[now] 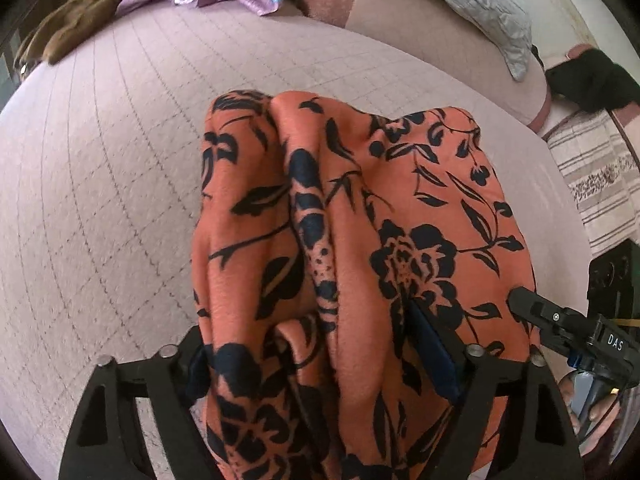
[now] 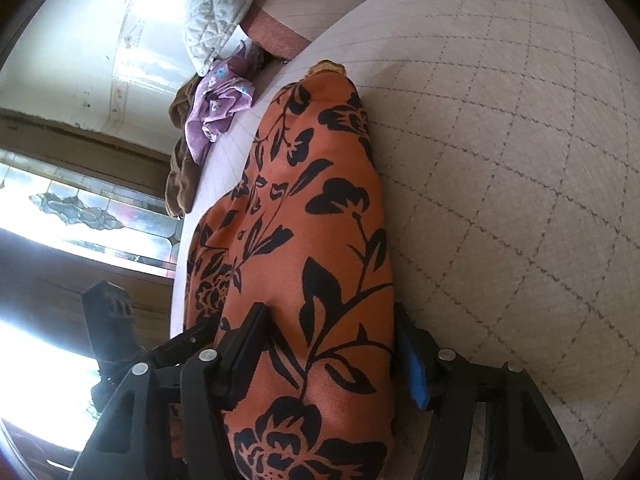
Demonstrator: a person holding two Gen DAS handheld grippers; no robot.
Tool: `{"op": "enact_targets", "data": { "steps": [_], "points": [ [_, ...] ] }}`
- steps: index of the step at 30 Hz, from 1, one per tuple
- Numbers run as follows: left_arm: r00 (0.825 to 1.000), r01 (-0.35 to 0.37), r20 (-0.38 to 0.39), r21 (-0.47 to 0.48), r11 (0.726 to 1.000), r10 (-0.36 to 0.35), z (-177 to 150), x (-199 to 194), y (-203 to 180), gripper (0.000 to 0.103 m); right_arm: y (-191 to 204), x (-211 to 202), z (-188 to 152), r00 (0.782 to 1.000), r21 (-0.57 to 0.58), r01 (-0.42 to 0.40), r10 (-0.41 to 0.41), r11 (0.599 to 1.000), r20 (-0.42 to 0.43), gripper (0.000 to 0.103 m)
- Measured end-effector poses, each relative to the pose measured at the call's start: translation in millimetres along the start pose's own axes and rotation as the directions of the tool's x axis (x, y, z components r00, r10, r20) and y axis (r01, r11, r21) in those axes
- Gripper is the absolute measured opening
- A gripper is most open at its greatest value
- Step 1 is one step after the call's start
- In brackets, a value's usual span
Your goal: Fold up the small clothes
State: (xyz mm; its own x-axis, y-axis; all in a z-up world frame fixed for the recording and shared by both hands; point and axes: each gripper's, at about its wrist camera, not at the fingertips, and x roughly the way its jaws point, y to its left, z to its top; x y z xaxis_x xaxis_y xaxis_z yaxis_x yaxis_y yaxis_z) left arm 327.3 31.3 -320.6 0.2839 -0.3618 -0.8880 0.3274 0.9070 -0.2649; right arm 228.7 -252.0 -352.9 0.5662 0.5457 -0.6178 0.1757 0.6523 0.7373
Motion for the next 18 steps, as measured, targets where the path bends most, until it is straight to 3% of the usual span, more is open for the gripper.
{"op": "enact_targets", "data": {
  "steps": [11,18],
  "points": [
    [1.000,-0.017,0.013,0.006,1.000,0.017,-3,-2,-6,0.078,1,6,2,1.000,-0.004,-0.007,0.007,1.000,-0.001,0.063],
    [1.000,-0.024,0.003,0.016,1.000,0.024,-5,-2,-2,0.083,3,10,4,1.000,-0.005,-0.016,0.016,1.000,-0.007,0.065]
  ]
}}
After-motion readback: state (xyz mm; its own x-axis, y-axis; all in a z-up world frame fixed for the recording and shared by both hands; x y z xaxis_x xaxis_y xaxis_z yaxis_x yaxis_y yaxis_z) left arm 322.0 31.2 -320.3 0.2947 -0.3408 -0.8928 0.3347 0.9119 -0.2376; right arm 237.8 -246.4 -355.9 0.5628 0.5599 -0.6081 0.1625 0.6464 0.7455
